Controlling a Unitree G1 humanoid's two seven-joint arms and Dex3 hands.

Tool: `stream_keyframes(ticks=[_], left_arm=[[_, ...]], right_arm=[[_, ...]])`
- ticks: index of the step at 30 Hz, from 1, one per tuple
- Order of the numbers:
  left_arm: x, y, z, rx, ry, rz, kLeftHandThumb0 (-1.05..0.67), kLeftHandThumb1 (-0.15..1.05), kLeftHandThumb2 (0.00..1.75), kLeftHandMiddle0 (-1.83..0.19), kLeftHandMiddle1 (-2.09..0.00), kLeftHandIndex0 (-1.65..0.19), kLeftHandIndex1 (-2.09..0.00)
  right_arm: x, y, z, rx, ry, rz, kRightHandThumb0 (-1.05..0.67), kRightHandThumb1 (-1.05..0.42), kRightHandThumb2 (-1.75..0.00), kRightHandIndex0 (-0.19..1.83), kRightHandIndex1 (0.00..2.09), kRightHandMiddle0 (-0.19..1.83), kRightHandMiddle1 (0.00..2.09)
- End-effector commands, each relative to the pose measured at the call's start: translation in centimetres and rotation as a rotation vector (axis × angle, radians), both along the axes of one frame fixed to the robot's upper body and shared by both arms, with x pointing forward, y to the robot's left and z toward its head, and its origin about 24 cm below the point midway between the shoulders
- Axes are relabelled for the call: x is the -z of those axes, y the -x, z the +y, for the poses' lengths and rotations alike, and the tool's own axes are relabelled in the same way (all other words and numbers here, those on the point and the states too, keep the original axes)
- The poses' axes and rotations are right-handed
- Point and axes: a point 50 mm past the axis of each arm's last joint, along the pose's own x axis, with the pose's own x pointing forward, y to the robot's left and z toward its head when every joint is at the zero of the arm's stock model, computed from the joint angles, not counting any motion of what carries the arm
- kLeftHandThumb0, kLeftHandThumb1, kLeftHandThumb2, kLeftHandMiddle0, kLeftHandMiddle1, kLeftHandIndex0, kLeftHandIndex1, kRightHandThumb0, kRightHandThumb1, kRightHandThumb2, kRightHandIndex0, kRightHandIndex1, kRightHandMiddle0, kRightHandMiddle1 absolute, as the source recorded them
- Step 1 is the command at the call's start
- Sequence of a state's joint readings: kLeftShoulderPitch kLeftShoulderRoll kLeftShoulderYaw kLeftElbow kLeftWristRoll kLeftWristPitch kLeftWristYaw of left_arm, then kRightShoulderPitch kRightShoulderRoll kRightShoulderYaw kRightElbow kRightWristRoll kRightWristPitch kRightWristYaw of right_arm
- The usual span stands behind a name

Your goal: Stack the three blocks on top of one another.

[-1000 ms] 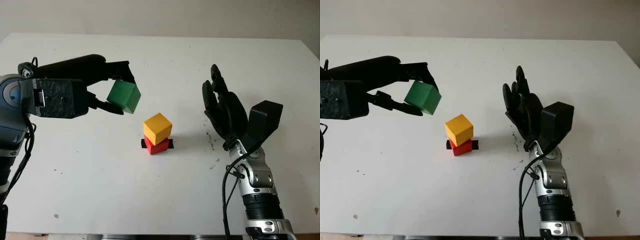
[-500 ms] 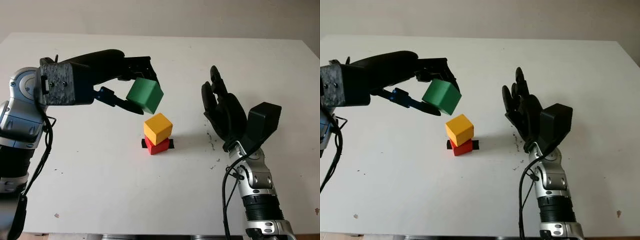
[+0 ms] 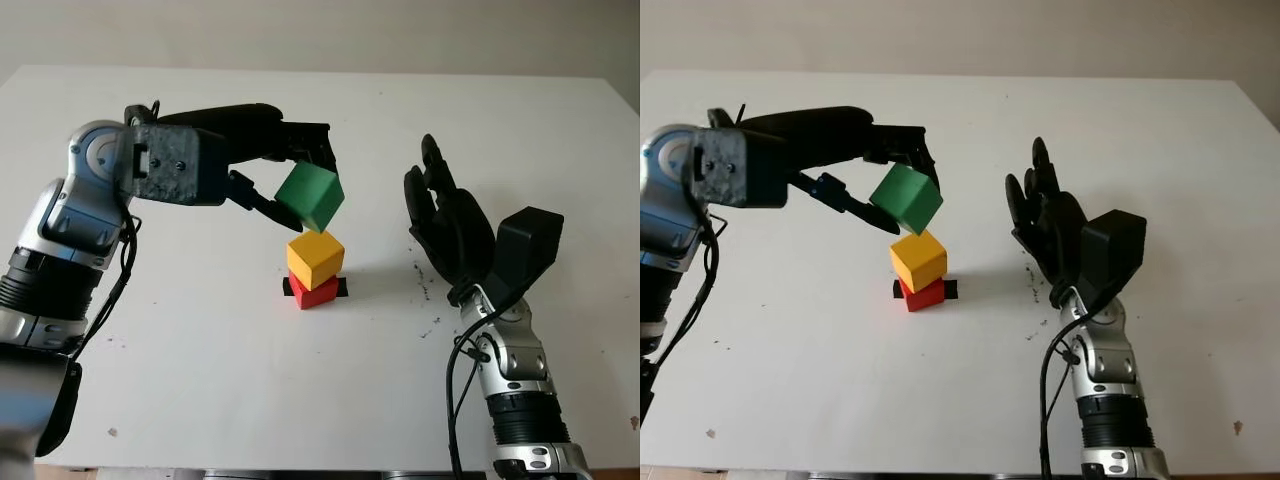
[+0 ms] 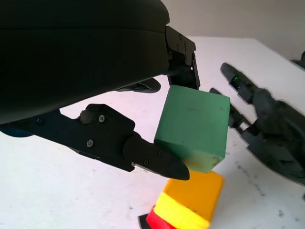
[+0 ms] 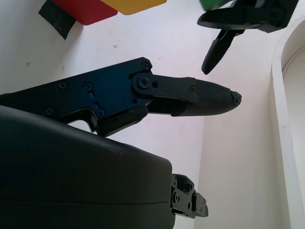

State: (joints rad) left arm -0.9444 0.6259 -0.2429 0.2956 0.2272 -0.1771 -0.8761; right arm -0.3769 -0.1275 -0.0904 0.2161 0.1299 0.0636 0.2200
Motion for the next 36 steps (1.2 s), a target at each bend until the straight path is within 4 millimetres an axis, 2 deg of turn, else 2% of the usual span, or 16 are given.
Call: stream_keyframes(ticks=[1, 12, 24, 36], left_arm=[[-1.5, 0.0, -0.6, 0.025, -0.037, -0.045, -0.44, 1.05, 0.11, -0.31, -0.05, -0.35, -1.48], [-2.0, -0.3, -1.0, 0.060, -0.123, 0.010, -0.44, 1.05, 0.10, -0.29, -0.04, -0.32, -1.51], [-2.0, -0.5, -1.2, 0.108, -0.065, 0.207, -0.40, 1.05, 0.08, -0.24, -0.01, -0.28, -1.61], [-1.1, -0.7, -1.2, 0.123, -0.047, 0.245, -0.42, 1.05, 0.11, -0.18, -0.01, -0.27, -1.62]], right_arm=[[-0.3, 0.2, -0.1, 0.004, 0.007, -0.017, -0.74, -1.05, -0.51, -0.19, 0.00, -0.19, 0.00], [0.0, 0.4, -0.1, 0.019, 0.006, -0.005, -0.73, -1.05, -0.53, -0.19, 0.00, -0.19, 0.00], [0.2, 0.5, -0.1, 0.022, -0.004, -0.010, -0.74, -1.05, -0.51, -0.19, 0.00, -0.19, 0.00], [0.2, 0.5, -0.1, 0.018, 0.002, -0.006, -0.74, -1.05, -0.50, -0.19, 0.00, -0.19, 0.00]])
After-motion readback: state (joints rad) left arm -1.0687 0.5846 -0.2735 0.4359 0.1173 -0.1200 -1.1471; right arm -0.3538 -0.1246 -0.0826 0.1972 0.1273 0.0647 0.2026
